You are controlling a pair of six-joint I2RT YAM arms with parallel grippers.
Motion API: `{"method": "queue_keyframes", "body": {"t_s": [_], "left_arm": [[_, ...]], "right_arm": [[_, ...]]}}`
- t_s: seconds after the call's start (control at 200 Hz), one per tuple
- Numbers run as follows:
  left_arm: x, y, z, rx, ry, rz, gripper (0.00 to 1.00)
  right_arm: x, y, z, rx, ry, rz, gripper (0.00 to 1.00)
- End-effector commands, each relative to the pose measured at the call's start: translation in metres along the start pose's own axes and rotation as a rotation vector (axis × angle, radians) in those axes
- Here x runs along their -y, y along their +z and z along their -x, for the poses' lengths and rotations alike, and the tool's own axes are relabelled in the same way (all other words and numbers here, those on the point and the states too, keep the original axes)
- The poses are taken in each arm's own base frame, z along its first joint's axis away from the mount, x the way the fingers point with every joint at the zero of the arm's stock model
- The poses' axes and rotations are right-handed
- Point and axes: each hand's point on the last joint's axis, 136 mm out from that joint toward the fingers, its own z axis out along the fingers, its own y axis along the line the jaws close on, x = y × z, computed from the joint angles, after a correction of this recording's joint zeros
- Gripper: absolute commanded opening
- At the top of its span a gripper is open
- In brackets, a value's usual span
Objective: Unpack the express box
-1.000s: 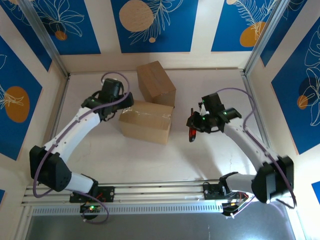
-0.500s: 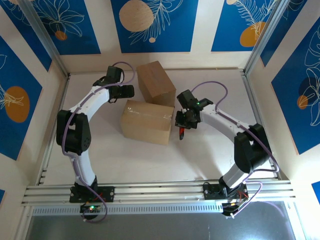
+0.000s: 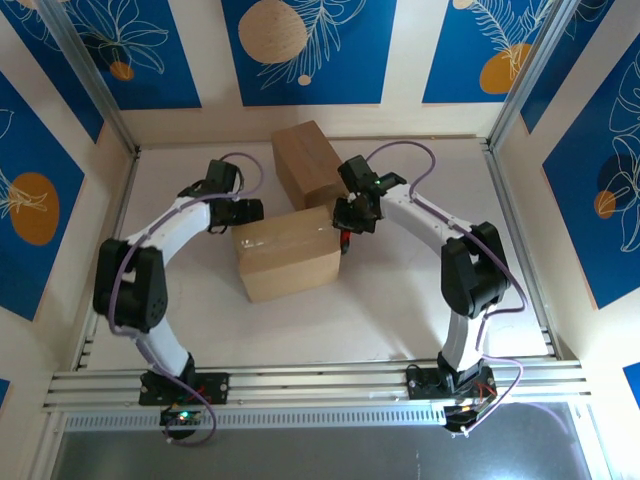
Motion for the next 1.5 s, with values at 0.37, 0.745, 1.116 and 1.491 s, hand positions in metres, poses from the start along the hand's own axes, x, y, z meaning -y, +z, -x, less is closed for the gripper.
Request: {"method": "queue_keyframes", "body": {"t_s": [0.37,0.745,1.116,1.491], "left_arm": [[-0.015,-0.075,-0.107,-0.049,-0.198,-0.054,0.84],[-0.004,-0.080,-0.129,-0.081,-0.178,-0.065,0.84],[-0.003,-0.099,-0.177,-0.123,-0.199,-0.060,0.85],[0.008,-0.095,-0.202,-0.154,-0.263,-0.119,0.85]], "right_arm": [[0.059,-0.028,-0.009,0.051,0.065,-0.113,0.00],[0.070,-0.062,-0.121,0.016,-0.035,-0.239,0.00],[-0.046,-0.029,-0.102,-0.008,-0.264,-0.109,0.00],[-0.137,0.006,-0.078,-0.059,-0.474,0.025,0.00]]}}
